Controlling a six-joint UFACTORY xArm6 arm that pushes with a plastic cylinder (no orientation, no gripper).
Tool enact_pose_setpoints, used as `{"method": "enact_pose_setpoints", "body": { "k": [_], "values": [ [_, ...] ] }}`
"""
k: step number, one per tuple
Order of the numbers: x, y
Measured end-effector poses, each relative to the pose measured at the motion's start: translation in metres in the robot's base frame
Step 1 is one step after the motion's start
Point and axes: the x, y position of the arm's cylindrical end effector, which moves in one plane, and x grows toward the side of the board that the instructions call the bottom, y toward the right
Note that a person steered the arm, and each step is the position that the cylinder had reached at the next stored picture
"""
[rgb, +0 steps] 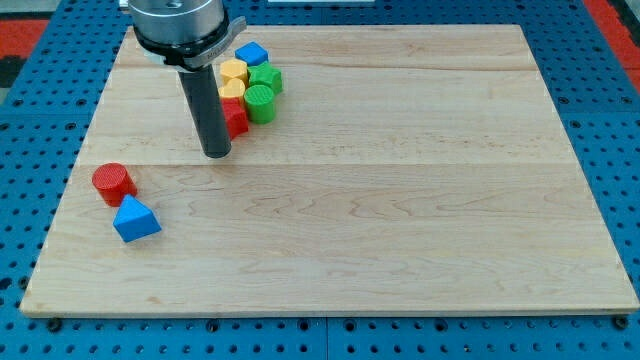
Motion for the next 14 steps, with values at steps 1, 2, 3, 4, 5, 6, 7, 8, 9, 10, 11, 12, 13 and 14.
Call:
{"method": "enact_pose_setpoints", "body": {
  "k": [1,2,3,4,5,6,7,8,9,10,11,12,13,14],
  "values": [
    [0.000,-0.002],
    [0.004,-0.002],
    [0.008,-0.002],
    [0.011,-0.002],
    [0.034,-0.002],
    [0.040,-0.010],
    [0.039,-0.043],
    [0.029,-0.059],
    [0.003,-0.072],
    [-0.017,-0.059],
    [-0.029,-0.014],
    [-0.042,-0.011],
    [-0.058,-0.023],
    [-0.079,-0.050]
  ]
}}
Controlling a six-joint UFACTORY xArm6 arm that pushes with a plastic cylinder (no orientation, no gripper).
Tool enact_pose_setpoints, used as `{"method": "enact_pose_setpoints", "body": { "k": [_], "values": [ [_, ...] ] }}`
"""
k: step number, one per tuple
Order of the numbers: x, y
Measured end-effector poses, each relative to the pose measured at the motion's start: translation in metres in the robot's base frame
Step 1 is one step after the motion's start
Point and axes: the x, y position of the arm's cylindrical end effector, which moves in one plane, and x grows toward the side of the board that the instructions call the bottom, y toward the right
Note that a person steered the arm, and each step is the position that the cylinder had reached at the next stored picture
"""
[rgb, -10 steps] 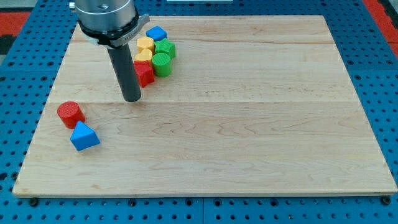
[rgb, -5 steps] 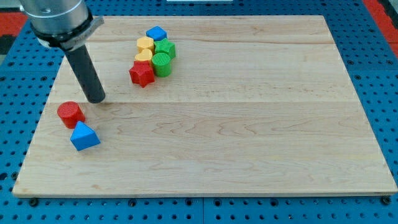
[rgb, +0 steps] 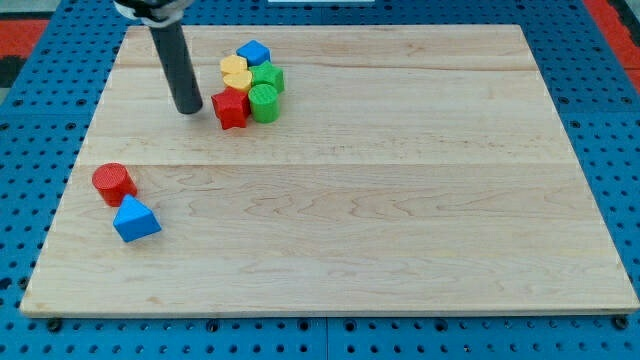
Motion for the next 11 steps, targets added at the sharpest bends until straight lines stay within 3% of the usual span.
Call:
{"method": "enact_pose_setpoints", "body": {
  "k": [3,5,6,7,10,11],
  "values": [
    [0.001,0.043],
    [0.015,0.132],
    [0.010,0.101],
    [-0.010,0.122],
    [-0.008,0.318],
    [-0.003,0.283]
  ]
}}
